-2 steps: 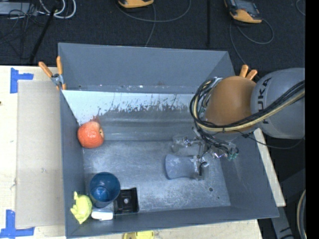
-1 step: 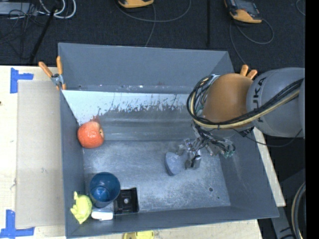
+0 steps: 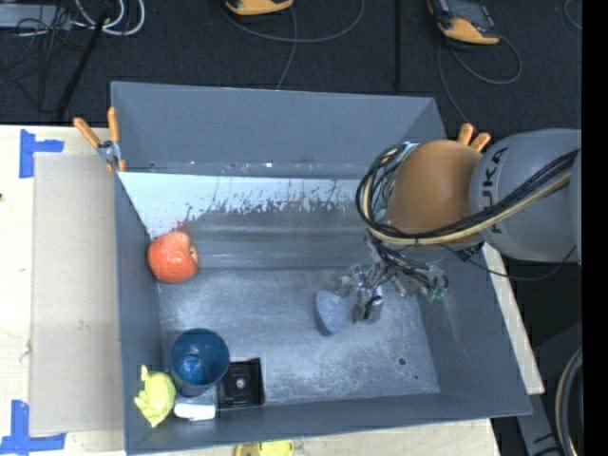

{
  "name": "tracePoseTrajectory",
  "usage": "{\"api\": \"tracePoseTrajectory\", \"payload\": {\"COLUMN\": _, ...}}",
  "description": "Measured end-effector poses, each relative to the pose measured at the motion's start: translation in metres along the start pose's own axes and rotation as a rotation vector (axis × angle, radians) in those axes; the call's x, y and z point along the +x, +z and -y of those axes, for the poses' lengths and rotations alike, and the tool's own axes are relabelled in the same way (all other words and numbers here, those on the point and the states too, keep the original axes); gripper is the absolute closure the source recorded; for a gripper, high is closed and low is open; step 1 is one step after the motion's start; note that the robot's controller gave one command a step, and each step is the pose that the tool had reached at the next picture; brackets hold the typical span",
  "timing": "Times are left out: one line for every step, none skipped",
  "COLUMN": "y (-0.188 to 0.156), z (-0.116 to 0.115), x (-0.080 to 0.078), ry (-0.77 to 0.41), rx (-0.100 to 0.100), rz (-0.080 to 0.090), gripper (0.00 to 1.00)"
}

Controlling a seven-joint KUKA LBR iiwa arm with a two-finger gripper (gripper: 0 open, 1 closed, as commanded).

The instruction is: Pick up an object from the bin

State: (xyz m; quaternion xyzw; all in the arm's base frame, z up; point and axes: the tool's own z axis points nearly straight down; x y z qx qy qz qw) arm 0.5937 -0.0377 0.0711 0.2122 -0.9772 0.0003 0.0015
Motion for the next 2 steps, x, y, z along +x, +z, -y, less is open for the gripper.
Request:
{"api": "tracePoseTrajectory", "payload": {"y": 0.000, "z": 0.000, "x": 0.000, "ry": 0.000, "rx": 0.000, "rz": 0.000, "gripper": 1.00}}
{"api": "tracePoseTrajectory", "payload": {"y": -0.171, "z": 0.019, "x": 0.006, "ry": 0.012, "rx": 0.003, "rz": 0.009, "gripper": 1.00}}
